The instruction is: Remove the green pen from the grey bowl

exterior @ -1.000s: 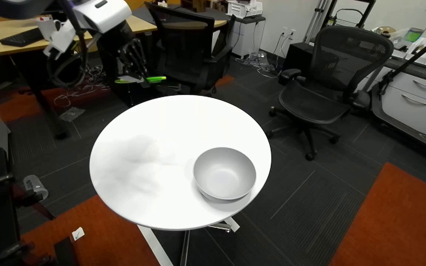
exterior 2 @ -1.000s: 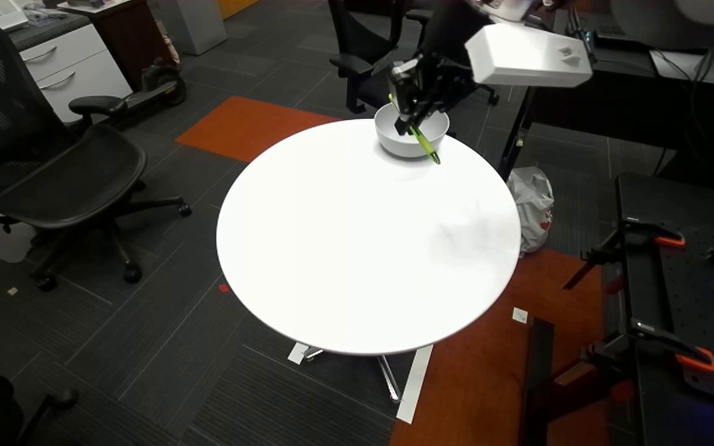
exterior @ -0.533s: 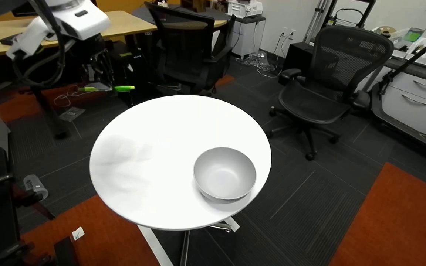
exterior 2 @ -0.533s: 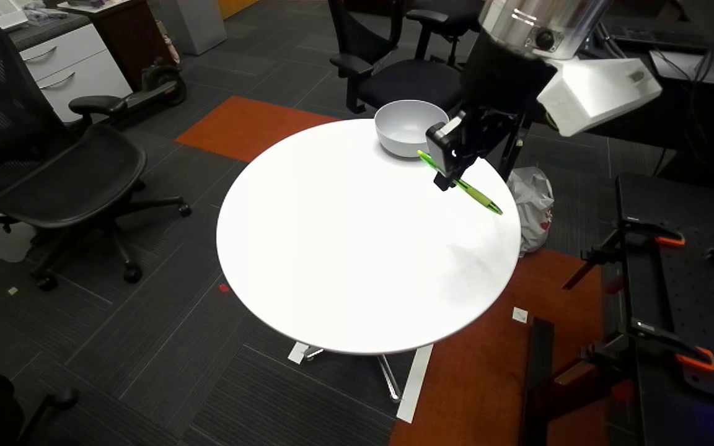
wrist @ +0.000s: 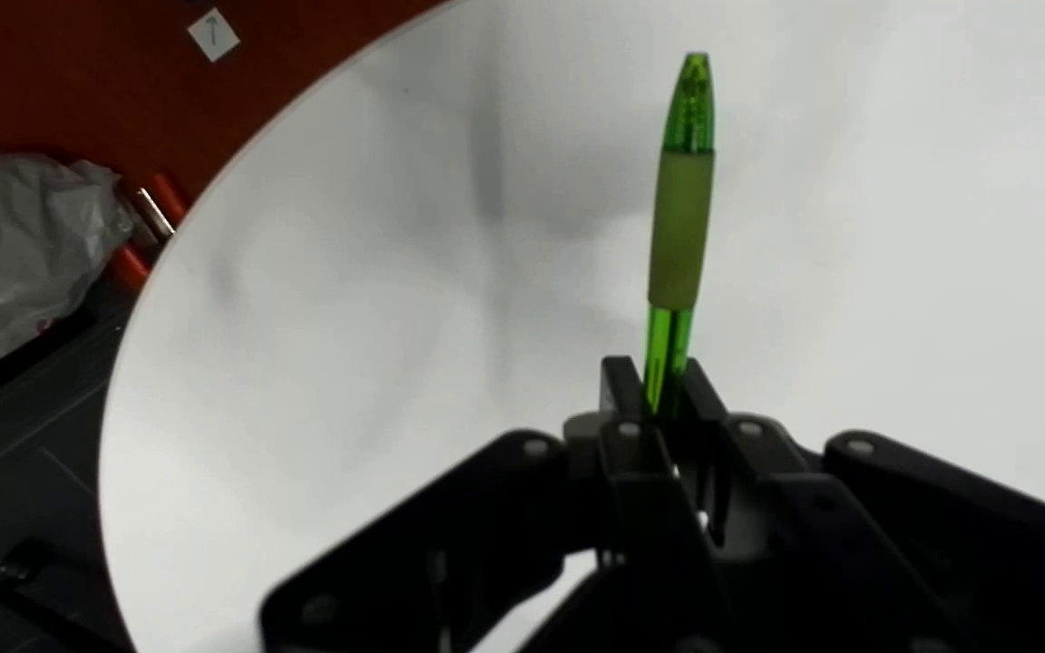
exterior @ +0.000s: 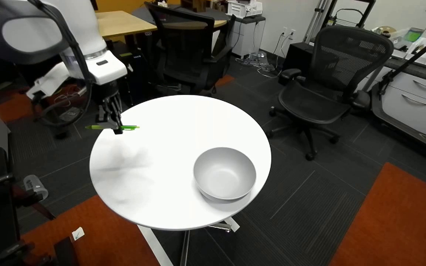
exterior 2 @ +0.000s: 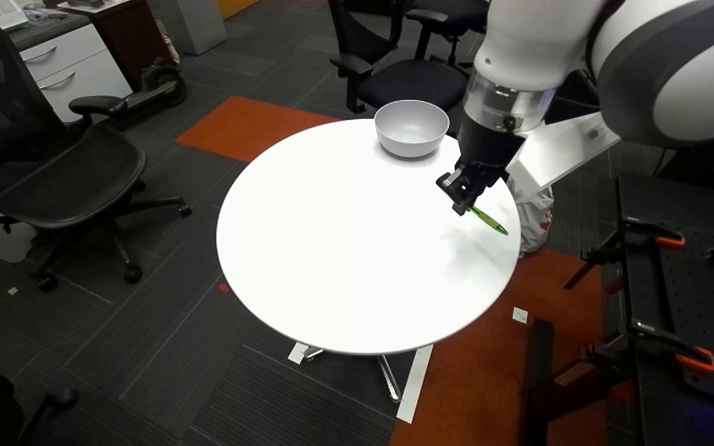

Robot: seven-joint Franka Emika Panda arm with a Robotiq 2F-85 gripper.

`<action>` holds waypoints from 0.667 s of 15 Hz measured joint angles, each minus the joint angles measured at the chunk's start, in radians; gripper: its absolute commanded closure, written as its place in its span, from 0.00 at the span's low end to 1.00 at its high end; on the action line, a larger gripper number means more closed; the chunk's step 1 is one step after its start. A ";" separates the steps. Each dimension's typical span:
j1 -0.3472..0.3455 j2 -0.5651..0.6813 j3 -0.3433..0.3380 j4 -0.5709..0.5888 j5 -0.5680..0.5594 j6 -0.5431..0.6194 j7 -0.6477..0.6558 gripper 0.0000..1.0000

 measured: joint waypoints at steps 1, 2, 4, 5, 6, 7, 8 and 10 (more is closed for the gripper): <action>0.003 0.035 -0.013 0.012 -0.036 0.015 0.038 0.97; 0.008 0.069 -0.027 0.026 -0.065 0.030 0.071 0.97; 0.027 0.134 -0.060 0.061 -0.096 0.054 0.120 0.97; 0.039 0.163 -0.077 0.080 -0.097 0.061 0.130 0.97; 0.050 0.189 -0.093 0.101 -0.097 0.063 0.139 0.97; 0.060 0.212 -0.107 0.121 -0.097 0.063 0.143 0.97; 0.070 0.233 -0.121 0.141 -0.097 0.063 0.149 0.97; 0.087 0.265 -0.144 0.174 -0.095 0.063 0.156 0.62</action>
